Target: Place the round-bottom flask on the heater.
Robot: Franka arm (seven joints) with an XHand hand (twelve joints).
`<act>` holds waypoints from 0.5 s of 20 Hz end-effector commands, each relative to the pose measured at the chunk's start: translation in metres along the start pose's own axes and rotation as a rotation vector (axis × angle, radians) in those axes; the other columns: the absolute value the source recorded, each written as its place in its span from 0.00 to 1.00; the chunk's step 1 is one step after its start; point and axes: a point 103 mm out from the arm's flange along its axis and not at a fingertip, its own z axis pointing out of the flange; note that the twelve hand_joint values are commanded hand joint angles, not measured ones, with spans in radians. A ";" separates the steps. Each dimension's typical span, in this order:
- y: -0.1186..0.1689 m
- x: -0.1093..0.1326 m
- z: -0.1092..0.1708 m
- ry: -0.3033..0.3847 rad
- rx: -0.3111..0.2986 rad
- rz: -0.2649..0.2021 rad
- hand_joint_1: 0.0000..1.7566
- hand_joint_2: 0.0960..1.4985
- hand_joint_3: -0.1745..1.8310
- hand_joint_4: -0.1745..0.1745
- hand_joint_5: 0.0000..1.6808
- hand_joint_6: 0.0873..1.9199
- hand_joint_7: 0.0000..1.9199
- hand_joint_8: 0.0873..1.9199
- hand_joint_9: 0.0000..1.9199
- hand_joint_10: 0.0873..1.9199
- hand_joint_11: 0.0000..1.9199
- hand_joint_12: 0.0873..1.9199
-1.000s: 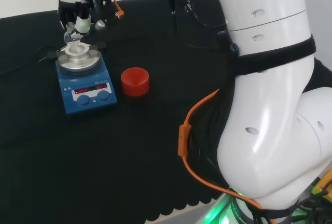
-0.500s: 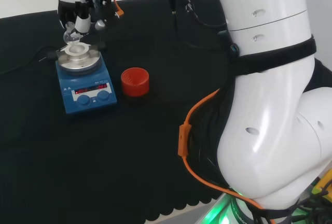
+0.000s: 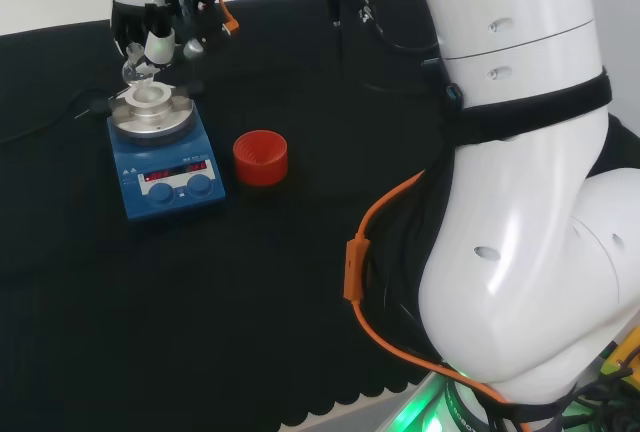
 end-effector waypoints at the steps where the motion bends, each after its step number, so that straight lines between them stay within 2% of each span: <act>1: -0.004 0.000 0.000 0.002 -0.004 0.000 0.76 0.27 0.56 0.00 0.72 0.36 0.77 0.30 0.89 0.13 0.89 0.45; 10: -0.005 0.003 0.005 -0.008 0.007 -0.006 0.76 0.27 0.56 0.00 0.72 0.36 0.77 0.30 0.89 0.13 0.89 0.45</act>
